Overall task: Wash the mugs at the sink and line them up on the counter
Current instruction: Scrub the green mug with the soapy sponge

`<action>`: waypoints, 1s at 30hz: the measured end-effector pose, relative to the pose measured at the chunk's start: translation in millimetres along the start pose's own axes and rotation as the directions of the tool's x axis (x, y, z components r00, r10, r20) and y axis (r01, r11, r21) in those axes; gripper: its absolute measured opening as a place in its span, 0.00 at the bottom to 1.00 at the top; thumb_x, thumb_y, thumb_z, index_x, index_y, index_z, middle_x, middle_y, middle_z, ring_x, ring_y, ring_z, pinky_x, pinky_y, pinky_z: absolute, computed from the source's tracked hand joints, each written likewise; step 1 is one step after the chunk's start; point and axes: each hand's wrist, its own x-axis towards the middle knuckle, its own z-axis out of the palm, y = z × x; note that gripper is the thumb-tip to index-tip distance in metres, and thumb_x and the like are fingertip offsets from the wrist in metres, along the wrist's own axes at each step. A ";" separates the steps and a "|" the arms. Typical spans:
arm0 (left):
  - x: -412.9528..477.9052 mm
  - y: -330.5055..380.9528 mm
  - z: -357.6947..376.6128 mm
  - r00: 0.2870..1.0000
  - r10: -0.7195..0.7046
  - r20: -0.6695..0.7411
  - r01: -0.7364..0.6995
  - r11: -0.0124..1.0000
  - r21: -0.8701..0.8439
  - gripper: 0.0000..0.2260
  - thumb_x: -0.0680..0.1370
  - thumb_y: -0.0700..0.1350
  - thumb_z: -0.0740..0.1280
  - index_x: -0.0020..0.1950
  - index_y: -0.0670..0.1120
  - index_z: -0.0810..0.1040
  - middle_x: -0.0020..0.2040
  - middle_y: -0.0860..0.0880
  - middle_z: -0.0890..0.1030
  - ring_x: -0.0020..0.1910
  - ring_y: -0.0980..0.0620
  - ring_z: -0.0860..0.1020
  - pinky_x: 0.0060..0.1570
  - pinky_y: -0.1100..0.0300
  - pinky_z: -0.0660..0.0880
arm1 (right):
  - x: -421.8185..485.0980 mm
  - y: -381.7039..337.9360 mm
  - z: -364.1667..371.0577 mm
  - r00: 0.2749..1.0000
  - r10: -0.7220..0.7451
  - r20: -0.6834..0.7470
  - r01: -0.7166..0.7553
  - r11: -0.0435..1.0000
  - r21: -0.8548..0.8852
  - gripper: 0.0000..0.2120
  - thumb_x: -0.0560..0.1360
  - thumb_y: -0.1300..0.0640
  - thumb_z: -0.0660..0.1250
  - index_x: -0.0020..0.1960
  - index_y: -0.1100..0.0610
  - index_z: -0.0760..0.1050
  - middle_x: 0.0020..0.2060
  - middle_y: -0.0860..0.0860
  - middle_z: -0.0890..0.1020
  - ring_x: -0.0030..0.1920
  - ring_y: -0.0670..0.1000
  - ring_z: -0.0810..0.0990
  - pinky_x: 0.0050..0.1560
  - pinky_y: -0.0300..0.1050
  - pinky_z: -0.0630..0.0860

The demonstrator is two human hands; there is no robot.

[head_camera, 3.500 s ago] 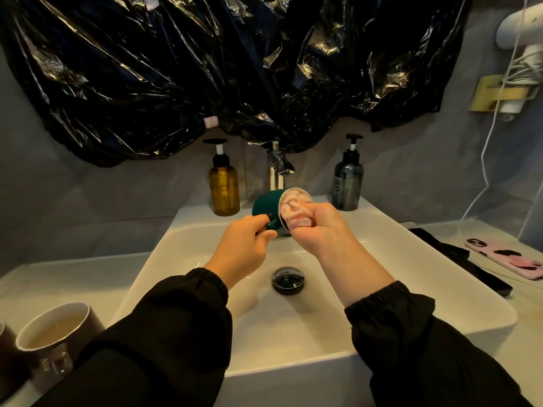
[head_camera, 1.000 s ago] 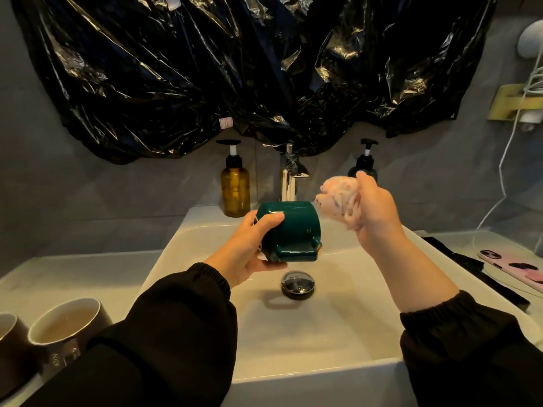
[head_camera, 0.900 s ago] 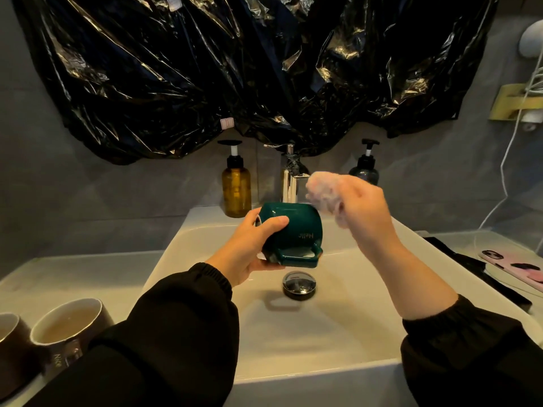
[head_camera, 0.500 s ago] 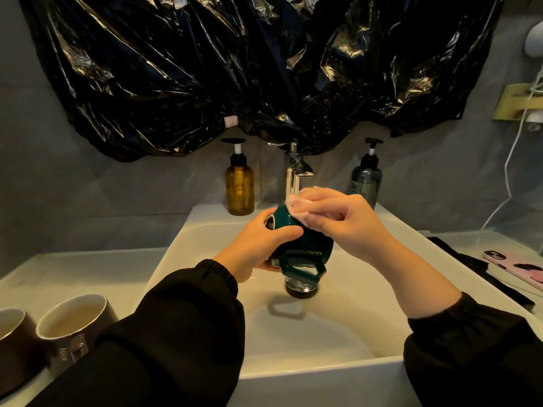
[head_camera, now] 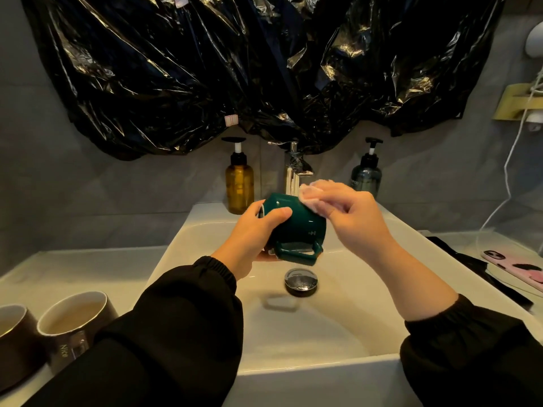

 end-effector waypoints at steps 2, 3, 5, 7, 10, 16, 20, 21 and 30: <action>-0.8 1.2 -3.7 0.998 -0.038 -0.049 0.034 0.996 -0.080 0.19 0.77 0.54 0.65 0.65 0.49 0.68 0.58 0.44 0.77 0.53 0.45 0.79 0.42 0.50 0.80 | -4.7 0.6 8.2 0.975 -0.216 0.045 0.218 0.975 -0.039 0.12 0.74 0.70 0.66 0.53 0.58 0.82 0.55 0.49 0.82 0.62 0.44 0.75 0.64 0.40 0.70; -1.2 2.1 -5.9 0.996 -0.060 -0.073 0.049 0.989 -0.140 0.20 0.76 0.55 0.65 0.64 0.49 0.69 0.58 0.43 0.78 0.53 0.44 0.79 0.41 0.51 0.80 | -6.3 1.3 12.4 0.956 -0.286 0.066 0.290 0.955 -0.068 0.12 0.73 0.70 0.67 0.53 0.59 0.82 0.56 0.51 0.81 0.63 0.47 0.75 0.65 0.42 0.70; -0.5 3.0 -10.9 0.990 -0.084 -0.115 0.057 0.972 -0.227 0.21 0.74 0.57 0.66 0.64 0.50 0.70 0.57 0.43 0.78 0.53 0.44 0.79 0.39 0.51 0.80 | -6.4 2.1 16.6 0.943 -0.320 0.089 0.329 0.937 -0.115 0.14 0.73 0.71 0.66 0.52 0.58 0.83 0.56 0.50 0.81 0.63 0.48 0.76 0.64 0.41 0.71; 0.0 2.0 -14.1 0.985 -0.106 -0.138 0.069 0.967 -0.246 0.22 0.74 0.56 0.67 0.65 0.50 0.70 0.58 0.44 0.77 0.54 0.44 0.79 0.41 0.50 0.80 | -4.3 2.2 16.2 0.969 -0.223 0.103 0.237 0.960 -0.151 0.14 0.74 0.71 0.66 0.52 0.56 0.83 0.54 0.46 0.81 0.61 0.46 0.76 0.63 0.39 0.72; 1.2 -1.1 -14.4 0.977 -0.163 -0.138 0.115 0.947 -0.299 0.22 0.75 0.56 0.67 0.65 0.49 0.69 0.56 0.45 0.77 0.54 0.43 0.78 0.48 0.46 0.79 | 0.0 7.1 10.2 0.998 -0.053 0.026 0.057 0.983 -0.175 0.11 0.74 0.67 0.68 0.52 0.57 0.84 0.48 0.46 0.84 0.52 0.43 0.79 0.57 0.41 0.75; 3.0 -1.4 -9.3 0.962 -0.252 -0.103 0.178 0.868 -0.464 0.16 0.74 0.56 0.68 0.56 0.48 0.73 0.55 0.42 0.75 0.55 0.41 0.76 0.51 0.43 0.78 | -2.1 2.6 17.8 0.975 0.168 -0.145 -0.166 0.986 0.027 0.12 0.78 0.55 0.66 0.60 0.55 0.78 0.52 0.47 0.81 0.51 0.39 0.78 0.46 0.29 0.75; 3.5 0.0 -3.3 0.949 -0.287 -0.129 0.176 0.824 -0.539 0.17 0.73 0.55 0.69 0.56 0.47 0.72 0.54 0.41 0.75 0.55 0.42 0.75 0.47 0.44 0.78 | -9.5 -4.7 32.2 0.985 -0.145 -0.099 0.139 0.988 -0.065 0.10 0.77 0.64 0.66 0.57 0.59 0.80 0.52 0.49 0.82 0.56 0.41 0.77 0.55 0.33 0.75; 4.3 -0.6 -2.9 0.948 -0.292 -0.128 0.178 0.818 -0.548 0.17 0.73 0.54 0.70 0.56 0.47 0.72 0.54 0.41 0.75 0.55 0.42 0.75 0.45 0.44 0.78 | -10.7 -2.4 33.7 0.957 -0.287 -0.049 0.276 0.948 -0.160 0.10 0.75 0.68 0.66 0.55 0.61 0.81 0.52 0.52 0.82 0.58 0.45 0.77 0.59 0.37 0.74; 0.8 1.5 -7.1 0.939 -0.332 -0.092 0.200 0.743 -0.639 0.24 0.73 0.56 0.69 0.62 0.46 0.71 0.59 0.40 0.74 0.55 0.41 0.75 0.43 0.45 0.78 | -7.8 4.2 38.2 0.817 -0.550 0.175 0.557 0.672 -0.488 0.09 0.74 0.67 0.66 0.51 0.63 0.82 0.54 0.57 0.82 0.58 0.58 0.79 0.60 0.52 0.76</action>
